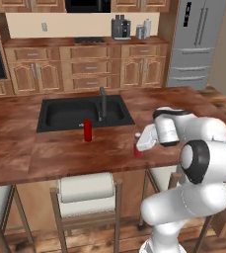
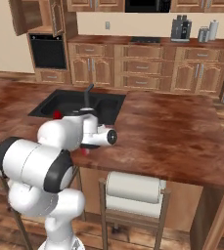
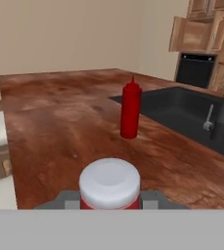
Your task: The dining table condiment station is running low on ketchup. Refill the condiment station by opening the cabinet and taking the ketchup from the cabinet and placing it on the dining table.
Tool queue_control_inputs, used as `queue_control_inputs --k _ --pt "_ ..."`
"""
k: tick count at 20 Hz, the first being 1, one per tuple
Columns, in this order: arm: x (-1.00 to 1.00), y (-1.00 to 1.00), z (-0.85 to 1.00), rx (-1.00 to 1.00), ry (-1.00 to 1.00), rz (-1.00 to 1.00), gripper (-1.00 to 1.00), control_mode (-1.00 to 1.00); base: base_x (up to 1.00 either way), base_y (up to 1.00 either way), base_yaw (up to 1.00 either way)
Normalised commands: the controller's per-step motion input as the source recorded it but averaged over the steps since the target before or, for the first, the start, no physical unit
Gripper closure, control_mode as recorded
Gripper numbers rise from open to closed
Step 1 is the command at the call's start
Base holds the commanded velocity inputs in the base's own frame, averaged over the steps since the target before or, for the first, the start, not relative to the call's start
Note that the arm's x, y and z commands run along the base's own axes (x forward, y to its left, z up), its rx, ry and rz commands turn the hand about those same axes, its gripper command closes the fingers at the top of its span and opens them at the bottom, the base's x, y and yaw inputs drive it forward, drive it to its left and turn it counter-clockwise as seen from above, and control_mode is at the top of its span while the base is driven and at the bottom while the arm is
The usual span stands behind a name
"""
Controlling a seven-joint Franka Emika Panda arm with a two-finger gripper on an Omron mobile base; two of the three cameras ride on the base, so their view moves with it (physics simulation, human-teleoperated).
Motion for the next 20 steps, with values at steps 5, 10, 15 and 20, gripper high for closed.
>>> queue_control_inputs --k 5,10,15,20 --pt "0.22 0.0 -0.27 0.0 0.0 0.02 1.0 -1.0 0.0 0.0 0.0" --pt "0.17 -0.08 -0.09 0.0 -0.05 0.04 1.0 -1.0 0.0 0.0 0.0" --pt "0.18 -0.11 0.0 0.0 -0.07 0.07 1.0 -1.0 0.0 0.0 0.0" --pt "0.15 -0.04 -0.04 0.0 -0.08 0.07 1.0 -1.0 0.0 0.0 0.0"
